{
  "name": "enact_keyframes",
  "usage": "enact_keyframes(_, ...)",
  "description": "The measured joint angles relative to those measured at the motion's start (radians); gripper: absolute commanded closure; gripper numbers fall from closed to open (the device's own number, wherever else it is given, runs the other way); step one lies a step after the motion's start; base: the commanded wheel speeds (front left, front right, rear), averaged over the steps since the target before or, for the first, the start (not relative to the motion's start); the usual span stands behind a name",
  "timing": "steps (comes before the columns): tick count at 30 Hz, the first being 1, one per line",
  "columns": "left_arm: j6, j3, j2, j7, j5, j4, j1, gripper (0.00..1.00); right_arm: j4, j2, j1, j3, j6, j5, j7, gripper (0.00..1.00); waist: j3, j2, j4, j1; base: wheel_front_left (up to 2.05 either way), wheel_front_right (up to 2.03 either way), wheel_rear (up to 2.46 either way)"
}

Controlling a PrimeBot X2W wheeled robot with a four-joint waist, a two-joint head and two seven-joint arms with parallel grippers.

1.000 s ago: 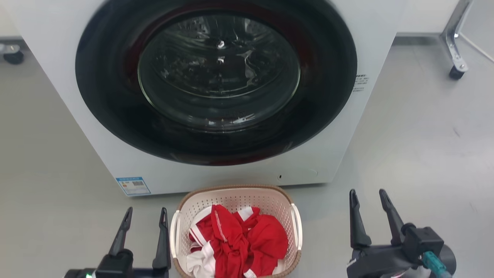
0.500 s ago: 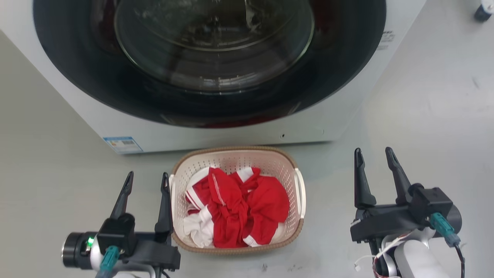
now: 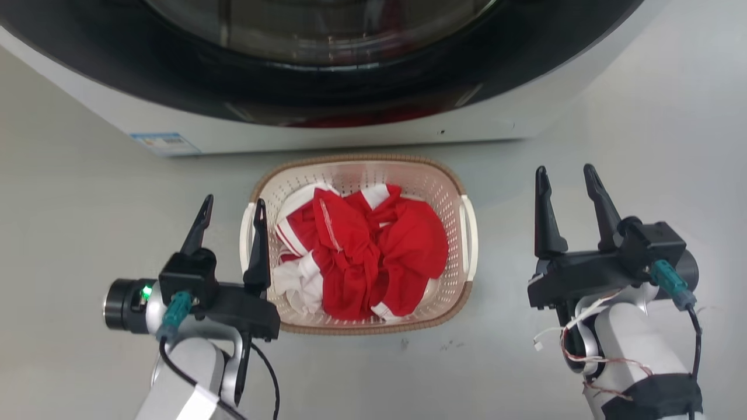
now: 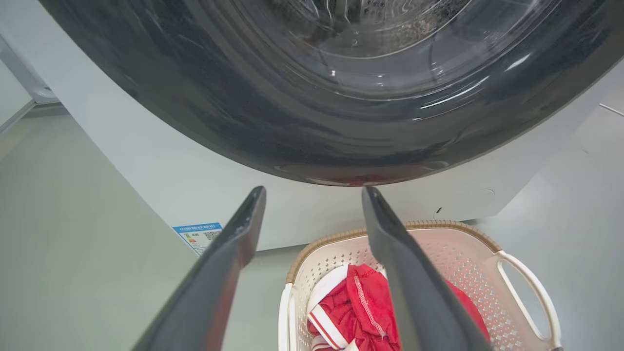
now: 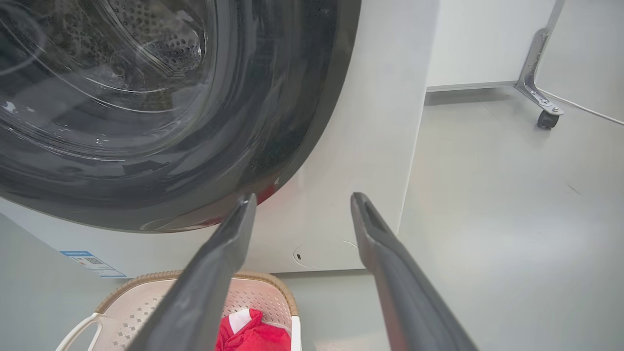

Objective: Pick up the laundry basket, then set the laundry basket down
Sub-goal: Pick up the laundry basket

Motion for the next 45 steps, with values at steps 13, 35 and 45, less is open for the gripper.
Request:
enact_keyframes(13,-0.016,-0.005,-0.012,0.006,-0.012,0.147,-0.183,0.00,0.090,-0.005,-0.140,-0.011,0.007,-0.017,-0.005,0.00,0.196,0.0000,0.020,-0.0001,0.00,0.00,0.00)
enact_keyframes(35,-0.025,0.009,-0.023,-0.003,-0.057,0.362,-0.299,0.00,0.262,-0.005,-0.266,0.052,0.037,-0.025,-0.005,0.00,0.379,0.0000,0.045,-0.0003,0.00,0.00,0.00)
enact_keyframes(45,-0.027,0.022,-0.028,-0.004,-0.073,0.437,-0.359,0.00,0.295,-0.006,-0.307,0.090,0.037,0.006,-0.005,0.00,0.447,-0.0001,0.045,-0.0002,0.00,0.00,0.00)
